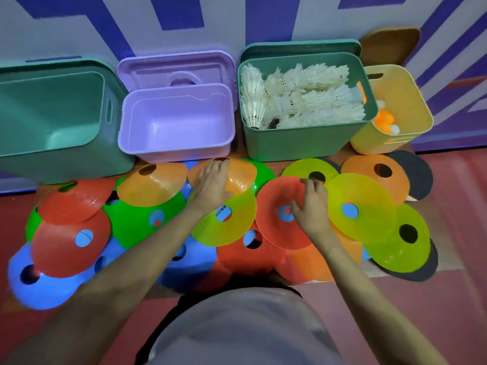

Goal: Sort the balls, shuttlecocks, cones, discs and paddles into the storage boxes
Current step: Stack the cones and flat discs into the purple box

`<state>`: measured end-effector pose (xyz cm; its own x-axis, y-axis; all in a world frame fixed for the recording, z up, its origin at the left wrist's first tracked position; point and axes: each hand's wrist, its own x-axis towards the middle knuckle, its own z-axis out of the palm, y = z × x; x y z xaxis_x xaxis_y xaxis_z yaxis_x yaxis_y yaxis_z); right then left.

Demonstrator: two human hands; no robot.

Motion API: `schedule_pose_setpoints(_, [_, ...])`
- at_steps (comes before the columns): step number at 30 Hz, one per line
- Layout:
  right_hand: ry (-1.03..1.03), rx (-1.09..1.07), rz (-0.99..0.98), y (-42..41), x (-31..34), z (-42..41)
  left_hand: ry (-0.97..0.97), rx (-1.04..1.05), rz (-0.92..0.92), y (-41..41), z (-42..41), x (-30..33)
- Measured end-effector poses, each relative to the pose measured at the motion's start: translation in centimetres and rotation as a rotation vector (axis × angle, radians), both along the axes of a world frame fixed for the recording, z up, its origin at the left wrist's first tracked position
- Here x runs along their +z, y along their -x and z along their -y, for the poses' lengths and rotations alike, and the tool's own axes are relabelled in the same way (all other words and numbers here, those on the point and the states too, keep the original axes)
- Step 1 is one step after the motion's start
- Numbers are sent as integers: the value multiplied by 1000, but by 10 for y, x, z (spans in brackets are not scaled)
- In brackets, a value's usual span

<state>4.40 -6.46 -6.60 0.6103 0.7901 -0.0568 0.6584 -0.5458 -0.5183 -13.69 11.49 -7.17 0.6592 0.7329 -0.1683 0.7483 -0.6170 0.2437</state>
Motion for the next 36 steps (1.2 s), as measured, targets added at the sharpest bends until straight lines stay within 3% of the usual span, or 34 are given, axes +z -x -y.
schedule_pose_setpoints(4, [204, -169, 68, 11, -8, 24, -49, -37, -106, 2, 4, -5])
schedule_pose_setpoints(9, [251, -325, 61, 25, -14, 42, -103, -77, -130, 4, 9, -6])
schedule_pose_setpoints(16, [283, -422, -23, 34, -22, 54, -62, 25, 85, 9, 23, 7])
schedule_pose_setpoints(21, [56, -524, -126, 28, -23, 59, -7, 135, 364, 16, 42, 24])
schedule_pose_setpoints(25, [-116, -473, -205, 22, -24, 59, 8, 171, 543, 19, 55, 36])
schedule_pose_setpoints(28, [-191, -478, -180, 20, -14, 55, 32, 165, 607, 19, 58, 44])
schedule_pose_setpoints(32, [-501, -561, -89, 22, 11, 54, 100, 201, 678, 15, 55, 57])
schedule_pose_setpoints(36, [-703, -622, -215, 19, 33, 47, 261, 281, 799, 10, 50, 71])
